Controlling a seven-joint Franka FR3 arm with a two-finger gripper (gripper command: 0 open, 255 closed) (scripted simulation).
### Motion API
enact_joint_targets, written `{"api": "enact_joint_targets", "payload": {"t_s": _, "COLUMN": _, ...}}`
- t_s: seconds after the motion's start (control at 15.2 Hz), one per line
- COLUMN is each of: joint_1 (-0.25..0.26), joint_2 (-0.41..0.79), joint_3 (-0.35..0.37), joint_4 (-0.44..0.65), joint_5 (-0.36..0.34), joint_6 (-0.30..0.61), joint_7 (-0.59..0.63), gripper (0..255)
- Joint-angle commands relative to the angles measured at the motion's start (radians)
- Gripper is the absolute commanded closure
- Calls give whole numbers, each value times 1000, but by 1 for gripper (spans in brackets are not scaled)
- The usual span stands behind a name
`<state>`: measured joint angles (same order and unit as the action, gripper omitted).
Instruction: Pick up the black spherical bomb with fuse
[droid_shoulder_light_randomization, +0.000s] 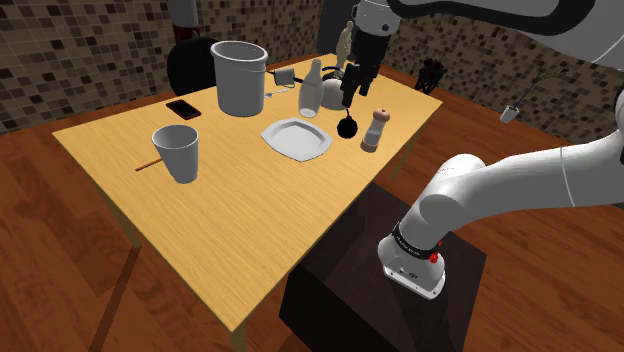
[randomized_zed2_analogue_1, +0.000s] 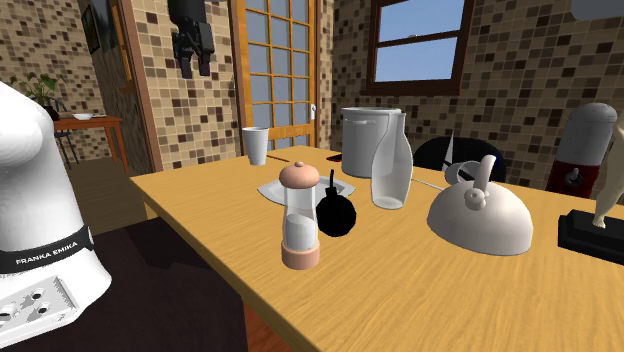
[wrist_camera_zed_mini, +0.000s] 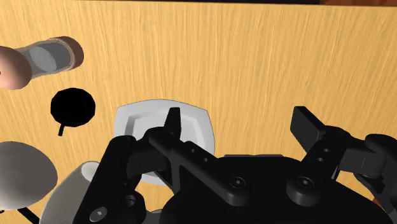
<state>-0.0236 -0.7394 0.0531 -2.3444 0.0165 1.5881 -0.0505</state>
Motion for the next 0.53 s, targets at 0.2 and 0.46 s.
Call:
{"api": "enact_joint_targets", "payload": {"t_s": 0.2, "joint_1": -25, "joint_2": 27, "joint_3": -42, "joint_4": -41, "joint_5": -37, "joint_6": 78, "joint_7": -41, "gripper": 0}}
{"api": "enact_joint_targets", "payload": {"t_s": 0.46, "joint_1": -59, "joint_2": 81, "joint_3": -98, "joint_4": -80, "joint_5": -82, "joint_6": 186, "joint_7": -94, "gripper": 0}}
